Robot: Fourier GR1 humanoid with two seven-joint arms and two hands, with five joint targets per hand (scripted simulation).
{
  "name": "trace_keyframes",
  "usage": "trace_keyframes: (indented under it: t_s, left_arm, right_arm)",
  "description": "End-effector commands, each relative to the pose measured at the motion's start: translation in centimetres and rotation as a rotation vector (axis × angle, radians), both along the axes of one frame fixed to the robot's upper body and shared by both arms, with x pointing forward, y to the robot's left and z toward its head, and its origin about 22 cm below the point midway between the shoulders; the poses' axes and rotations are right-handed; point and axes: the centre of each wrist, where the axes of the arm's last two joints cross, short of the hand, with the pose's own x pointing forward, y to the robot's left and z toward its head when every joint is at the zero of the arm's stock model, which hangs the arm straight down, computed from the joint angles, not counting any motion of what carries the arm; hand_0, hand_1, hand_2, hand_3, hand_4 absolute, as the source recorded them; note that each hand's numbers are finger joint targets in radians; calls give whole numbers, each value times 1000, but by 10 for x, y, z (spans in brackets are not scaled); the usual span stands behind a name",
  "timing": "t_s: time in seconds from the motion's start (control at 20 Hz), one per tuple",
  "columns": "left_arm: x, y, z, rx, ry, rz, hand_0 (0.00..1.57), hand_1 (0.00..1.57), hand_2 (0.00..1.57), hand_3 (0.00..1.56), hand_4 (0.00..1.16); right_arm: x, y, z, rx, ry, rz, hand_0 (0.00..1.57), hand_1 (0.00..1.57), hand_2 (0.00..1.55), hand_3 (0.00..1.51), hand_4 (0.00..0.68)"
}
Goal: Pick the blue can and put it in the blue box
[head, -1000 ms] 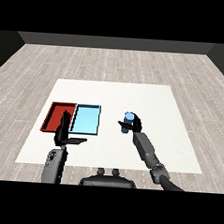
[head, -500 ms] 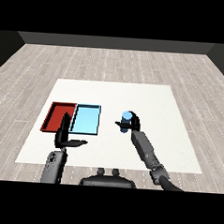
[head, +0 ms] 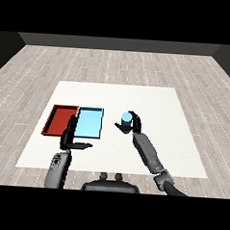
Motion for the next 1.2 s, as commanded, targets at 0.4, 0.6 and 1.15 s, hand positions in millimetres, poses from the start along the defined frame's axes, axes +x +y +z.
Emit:
trace_keyframes:
  t_s: [0.4,0.6,1.15]
  left_arm:
    - [11,-36,7,-28,25,-70,0,0,0,0,0]
    - [7,-55,-1,-48,19,-107,0,0,0,0,0]
    - [41,-99,24,-101,35,-196,0,0,0,0,0]
  right_arm:
    - [-16,-40,35,12,-68,58,1448,1448,1471,1355,534]
    - [-24,-18,38,27,-80,70,1444,1444,1468,1345,556]
    - [-16,-23,67,-5,-127,120,1450,1450,1469,1383,550]
